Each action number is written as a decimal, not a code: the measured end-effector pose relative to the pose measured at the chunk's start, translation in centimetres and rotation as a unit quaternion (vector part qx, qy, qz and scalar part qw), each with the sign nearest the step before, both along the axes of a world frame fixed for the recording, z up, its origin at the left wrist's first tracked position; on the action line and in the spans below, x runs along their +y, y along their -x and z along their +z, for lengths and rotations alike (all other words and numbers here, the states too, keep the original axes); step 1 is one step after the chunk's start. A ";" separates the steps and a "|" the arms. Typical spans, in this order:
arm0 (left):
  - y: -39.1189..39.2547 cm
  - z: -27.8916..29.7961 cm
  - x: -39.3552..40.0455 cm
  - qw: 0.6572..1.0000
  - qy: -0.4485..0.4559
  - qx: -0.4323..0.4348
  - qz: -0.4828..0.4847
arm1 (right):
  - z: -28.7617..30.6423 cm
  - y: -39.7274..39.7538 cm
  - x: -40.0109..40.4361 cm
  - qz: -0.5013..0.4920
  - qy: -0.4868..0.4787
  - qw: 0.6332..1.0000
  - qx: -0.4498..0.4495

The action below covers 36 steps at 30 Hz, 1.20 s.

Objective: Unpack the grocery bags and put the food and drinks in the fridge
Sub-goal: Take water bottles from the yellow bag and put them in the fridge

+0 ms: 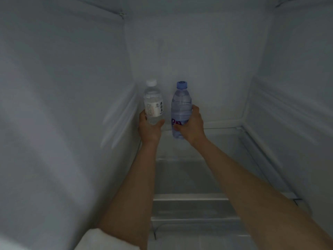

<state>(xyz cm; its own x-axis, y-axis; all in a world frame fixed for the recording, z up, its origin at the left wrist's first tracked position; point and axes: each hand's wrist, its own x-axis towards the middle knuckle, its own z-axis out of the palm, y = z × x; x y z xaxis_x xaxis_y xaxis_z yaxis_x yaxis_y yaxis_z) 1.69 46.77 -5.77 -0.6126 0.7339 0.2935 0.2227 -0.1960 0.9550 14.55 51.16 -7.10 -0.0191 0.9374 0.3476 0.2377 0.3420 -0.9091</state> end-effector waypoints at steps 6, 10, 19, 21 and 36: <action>0.2 -0.4 0.8 1.000 -0.004 0.010 -0.010 | 0.0 -0.1 -0.5 0.010 -0.012 1.000 -0.014; 0.9 -0.6 0.5 0.999 -0.008 0.026 -0.043 | 0.2 0.8 -1.1 0.029 -0.012 0.999 -0.025; 0.9 -0.3 -0.3 0.997 -0.007 0.032 -0.064 | 0.7 0.6 -1.6 0.025 0.018 0.995 -0.093; 0.8 -0.3 -0.5 0.998 0.002 0.040 -0.045 | 0.5 0.4 -1.6 0.031 0.026 0.994 -0.100; -1.3 -1.9 -8.3 0.992 0.046 0.111 0.048 | 0.6 -2.6 -7.5 -0.028 0.002 0.995 -0.091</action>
<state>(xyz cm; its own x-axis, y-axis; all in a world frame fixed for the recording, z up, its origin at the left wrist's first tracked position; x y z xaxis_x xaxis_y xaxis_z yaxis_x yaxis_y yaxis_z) 2.94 38.50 -7.70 -0.6079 0.7061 0.3632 0.4433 -0.0777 0.8930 17.18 43.68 -6.48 -0.0281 0.9402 0.3394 0.4170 0.3196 -0.8508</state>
